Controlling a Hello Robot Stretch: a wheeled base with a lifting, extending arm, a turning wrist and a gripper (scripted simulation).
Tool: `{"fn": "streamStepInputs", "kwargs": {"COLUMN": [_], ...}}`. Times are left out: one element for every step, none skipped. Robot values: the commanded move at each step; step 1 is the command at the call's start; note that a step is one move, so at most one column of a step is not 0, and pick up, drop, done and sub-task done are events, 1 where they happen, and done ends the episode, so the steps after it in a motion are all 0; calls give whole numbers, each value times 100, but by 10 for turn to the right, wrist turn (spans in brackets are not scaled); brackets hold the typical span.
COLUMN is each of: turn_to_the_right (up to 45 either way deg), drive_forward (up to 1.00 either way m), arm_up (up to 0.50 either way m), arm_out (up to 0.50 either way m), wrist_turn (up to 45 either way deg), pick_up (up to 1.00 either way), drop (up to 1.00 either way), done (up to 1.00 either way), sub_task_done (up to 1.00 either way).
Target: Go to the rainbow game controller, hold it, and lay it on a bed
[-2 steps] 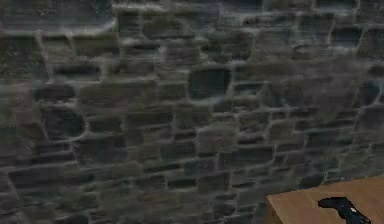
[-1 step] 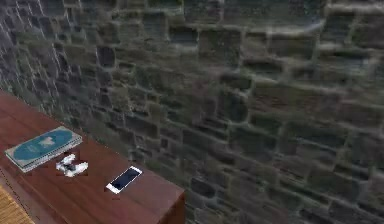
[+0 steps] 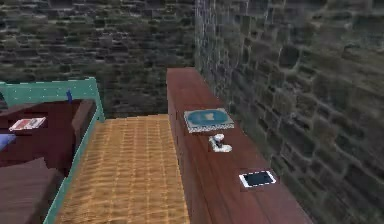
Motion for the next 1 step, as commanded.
{"fn": "streamStepInputs", "kwargs": {"turn_to_the_right": [-450], "drive_forward": [0], "arm_up": [0], "arm_out": [0], "wrist_turn": [0], "pick_up": [0], "drop": [0], "done": [0], "sub_task_done": [0]}}
